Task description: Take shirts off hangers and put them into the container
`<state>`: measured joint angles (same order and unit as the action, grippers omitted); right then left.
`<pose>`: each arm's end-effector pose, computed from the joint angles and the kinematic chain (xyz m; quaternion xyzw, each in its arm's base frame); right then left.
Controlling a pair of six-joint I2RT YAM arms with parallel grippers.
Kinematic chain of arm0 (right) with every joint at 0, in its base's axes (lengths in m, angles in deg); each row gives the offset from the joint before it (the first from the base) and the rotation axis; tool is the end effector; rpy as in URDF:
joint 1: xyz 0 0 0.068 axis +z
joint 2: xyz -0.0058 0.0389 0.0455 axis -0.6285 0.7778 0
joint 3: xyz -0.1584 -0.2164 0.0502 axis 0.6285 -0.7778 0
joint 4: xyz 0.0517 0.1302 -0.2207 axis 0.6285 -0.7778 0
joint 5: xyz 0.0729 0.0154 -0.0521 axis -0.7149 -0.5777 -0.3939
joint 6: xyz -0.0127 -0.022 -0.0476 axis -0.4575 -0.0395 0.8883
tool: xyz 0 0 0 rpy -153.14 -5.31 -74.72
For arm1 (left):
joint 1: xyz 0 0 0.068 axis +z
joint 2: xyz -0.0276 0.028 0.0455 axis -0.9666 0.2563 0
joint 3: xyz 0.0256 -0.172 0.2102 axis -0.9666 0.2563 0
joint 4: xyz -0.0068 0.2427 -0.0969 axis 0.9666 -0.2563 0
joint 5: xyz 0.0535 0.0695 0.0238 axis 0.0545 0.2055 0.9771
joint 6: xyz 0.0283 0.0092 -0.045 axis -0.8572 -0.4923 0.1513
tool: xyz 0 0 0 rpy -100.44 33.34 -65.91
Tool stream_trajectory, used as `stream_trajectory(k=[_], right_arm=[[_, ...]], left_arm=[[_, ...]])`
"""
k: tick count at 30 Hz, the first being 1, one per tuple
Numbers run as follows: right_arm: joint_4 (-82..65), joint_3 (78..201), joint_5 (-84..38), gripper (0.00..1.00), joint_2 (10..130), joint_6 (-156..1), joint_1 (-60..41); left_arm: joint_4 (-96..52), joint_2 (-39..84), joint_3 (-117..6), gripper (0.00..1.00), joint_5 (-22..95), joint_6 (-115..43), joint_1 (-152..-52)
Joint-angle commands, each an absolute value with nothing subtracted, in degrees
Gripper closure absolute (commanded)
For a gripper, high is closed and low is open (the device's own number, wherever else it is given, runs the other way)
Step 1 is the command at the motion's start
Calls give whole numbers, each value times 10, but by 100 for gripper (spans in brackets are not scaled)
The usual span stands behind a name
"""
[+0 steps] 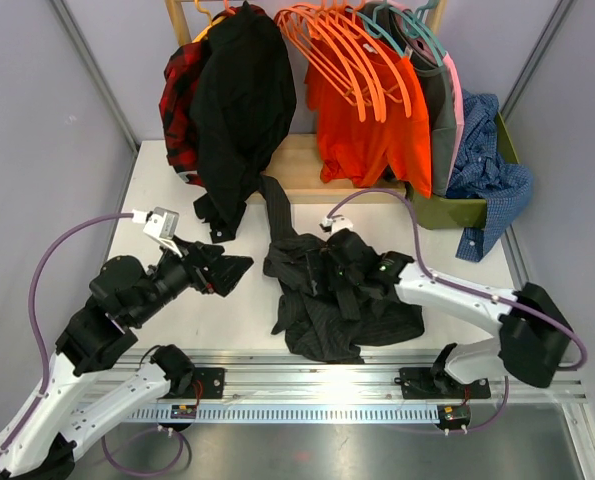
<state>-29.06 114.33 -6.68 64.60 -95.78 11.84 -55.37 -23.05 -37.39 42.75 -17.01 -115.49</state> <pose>0.1791 0.2115 0.2408 -0.1796 0.9081 0.1767 0.3346 0.0743 -0.0648 0.3853 0.0749 0.7464 -0.3932 0.5317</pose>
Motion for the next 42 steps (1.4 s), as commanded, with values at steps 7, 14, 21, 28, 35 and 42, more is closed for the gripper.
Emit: stream_trajectory(k=[7,14,21,28,35,42], right_arm=[[-153,1181,-37,0,833,-980,133],[-132,1152,-6,1,898,-1021,158],[-186,1131,107,12,953,-1113,157],[-253,1134,169,100,1023,-1256,157],[-381,1108,273,100,854,-1372,154],[-536,1120,355,100,608,-1378,27]], left_arm=[[-553,-261,-353,1,436,-169,-1155],[-562,-277,-345,1,440,-171,-1155],[-555,-298,-316,1,430,-159,-1155],[-556,-329,-280,1,423,-149,-1155],[-565,-339,-281,1,425,-147,-1156],[-552,-306,-307,1,405,-154,-1156]])
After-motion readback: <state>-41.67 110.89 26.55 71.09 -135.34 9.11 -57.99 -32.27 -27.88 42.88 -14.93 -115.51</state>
